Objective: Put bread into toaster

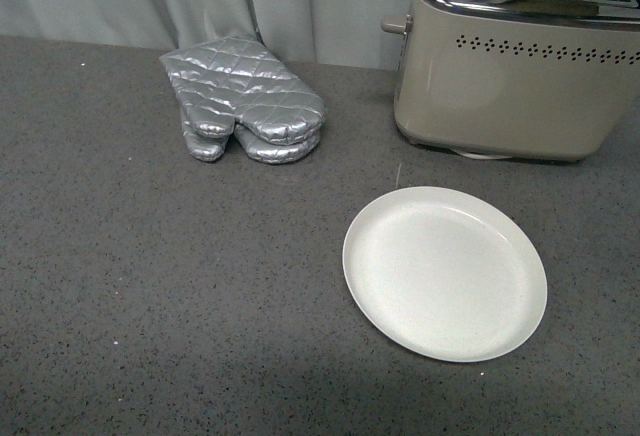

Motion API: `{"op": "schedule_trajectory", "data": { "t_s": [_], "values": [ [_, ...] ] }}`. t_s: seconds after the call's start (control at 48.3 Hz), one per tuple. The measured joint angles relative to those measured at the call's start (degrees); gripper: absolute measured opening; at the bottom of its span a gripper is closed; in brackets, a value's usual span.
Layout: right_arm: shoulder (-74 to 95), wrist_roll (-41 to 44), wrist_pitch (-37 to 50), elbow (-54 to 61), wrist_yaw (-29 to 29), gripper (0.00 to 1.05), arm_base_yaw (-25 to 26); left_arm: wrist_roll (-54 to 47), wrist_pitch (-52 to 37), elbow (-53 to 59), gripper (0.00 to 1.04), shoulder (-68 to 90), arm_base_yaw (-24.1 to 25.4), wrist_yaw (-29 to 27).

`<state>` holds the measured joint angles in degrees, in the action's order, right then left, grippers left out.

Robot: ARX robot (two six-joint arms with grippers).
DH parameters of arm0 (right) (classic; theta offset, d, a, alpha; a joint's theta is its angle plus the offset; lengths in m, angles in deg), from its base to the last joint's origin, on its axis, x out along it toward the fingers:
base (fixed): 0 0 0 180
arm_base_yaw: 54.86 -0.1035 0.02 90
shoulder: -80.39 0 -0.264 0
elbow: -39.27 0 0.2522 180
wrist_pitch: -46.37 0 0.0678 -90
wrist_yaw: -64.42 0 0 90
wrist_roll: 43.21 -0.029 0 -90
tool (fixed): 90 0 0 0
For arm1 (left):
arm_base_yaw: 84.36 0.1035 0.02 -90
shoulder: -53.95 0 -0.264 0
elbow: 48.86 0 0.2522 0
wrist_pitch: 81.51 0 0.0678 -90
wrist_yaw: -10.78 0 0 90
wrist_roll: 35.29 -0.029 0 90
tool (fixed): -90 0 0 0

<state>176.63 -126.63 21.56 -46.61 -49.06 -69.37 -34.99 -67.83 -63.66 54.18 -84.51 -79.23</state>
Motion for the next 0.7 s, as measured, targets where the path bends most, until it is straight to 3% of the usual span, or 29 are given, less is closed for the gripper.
{"op": "schedule_trajectory", "data": {
  "t_s": [0.704],
  "values": [
    [9.6, -1.6, -5.1, -8.2, 1.5, 0.01, 1.6, 0.0, 0.0, 0.0, 0.98, 0.0, 0.0, 0.0]
  ]
}}
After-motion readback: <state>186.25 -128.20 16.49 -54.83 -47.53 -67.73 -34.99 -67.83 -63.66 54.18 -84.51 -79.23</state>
